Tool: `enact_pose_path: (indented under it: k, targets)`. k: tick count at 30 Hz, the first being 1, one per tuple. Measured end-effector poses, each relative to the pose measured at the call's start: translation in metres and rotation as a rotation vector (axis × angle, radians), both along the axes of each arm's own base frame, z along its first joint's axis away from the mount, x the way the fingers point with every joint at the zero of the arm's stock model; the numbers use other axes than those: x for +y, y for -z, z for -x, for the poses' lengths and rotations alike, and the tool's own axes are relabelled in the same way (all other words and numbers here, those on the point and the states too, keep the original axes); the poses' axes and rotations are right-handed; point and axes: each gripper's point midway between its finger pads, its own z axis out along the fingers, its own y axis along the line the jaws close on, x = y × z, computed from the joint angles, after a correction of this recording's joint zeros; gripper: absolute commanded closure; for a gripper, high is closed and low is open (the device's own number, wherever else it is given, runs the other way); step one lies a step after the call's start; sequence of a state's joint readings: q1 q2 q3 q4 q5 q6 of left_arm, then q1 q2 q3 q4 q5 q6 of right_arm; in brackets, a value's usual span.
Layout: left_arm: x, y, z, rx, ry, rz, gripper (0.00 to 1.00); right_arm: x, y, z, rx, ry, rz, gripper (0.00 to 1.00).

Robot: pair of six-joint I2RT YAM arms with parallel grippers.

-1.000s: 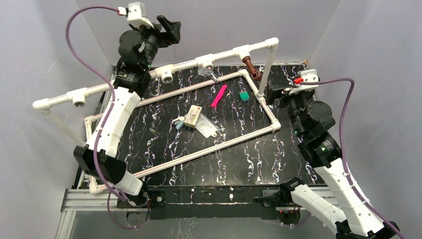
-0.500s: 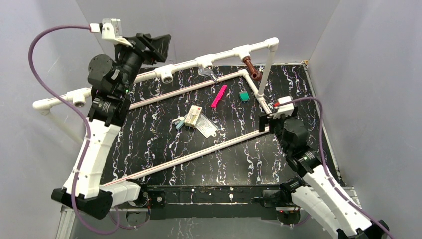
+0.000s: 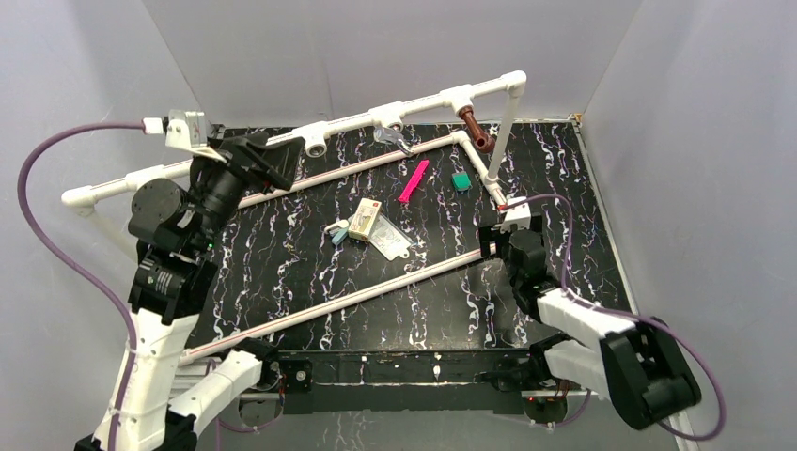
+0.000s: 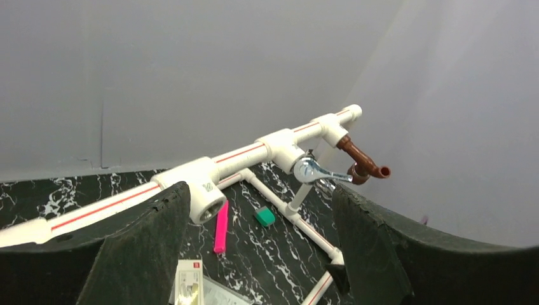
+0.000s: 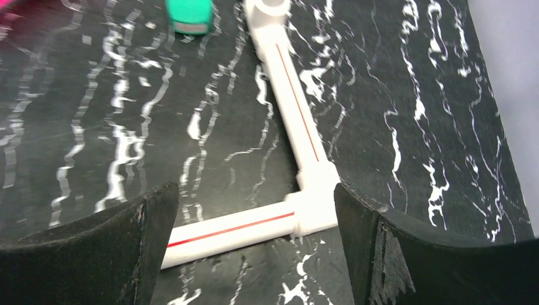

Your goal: Install the water faucets

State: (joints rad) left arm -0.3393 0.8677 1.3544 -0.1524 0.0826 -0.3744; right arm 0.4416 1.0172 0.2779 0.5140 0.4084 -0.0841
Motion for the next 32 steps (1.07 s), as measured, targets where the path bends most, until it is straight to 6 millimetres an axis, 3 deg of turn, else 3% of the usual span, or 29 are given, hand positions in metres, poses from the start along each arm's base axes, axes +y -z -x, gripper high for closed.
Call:
enact_pose_path:
  k: [7, 12, 17, 32]
  targets:
    - [0.0, 0.021, 0.022, 0.044, 0.016, -0.029, 0.21, -0.041, 0.044, -0.019, 0.017, 0.115, -0.016, 0.01]
    - [0.002, 0.023, 0.034, 0.04, 0.012, -0.061, 0.21, -0.05, 0.06, -0.028, 0.009, 0.113, -0.04, 0.01]
    - [-0.002, 0.016, 0.045, 0.005, 0.036, -0.086, 0.21, -0.059, 0.065, -0.03, -0.041, 0.106, -0.104, 0.01]
    - [-0.013, 0.024, 0.067, -0.033, 0.113, -0.164, 0.21, -0.066, 0.056, -0.047, -0.057, 0.153, -0.165, 0.01]
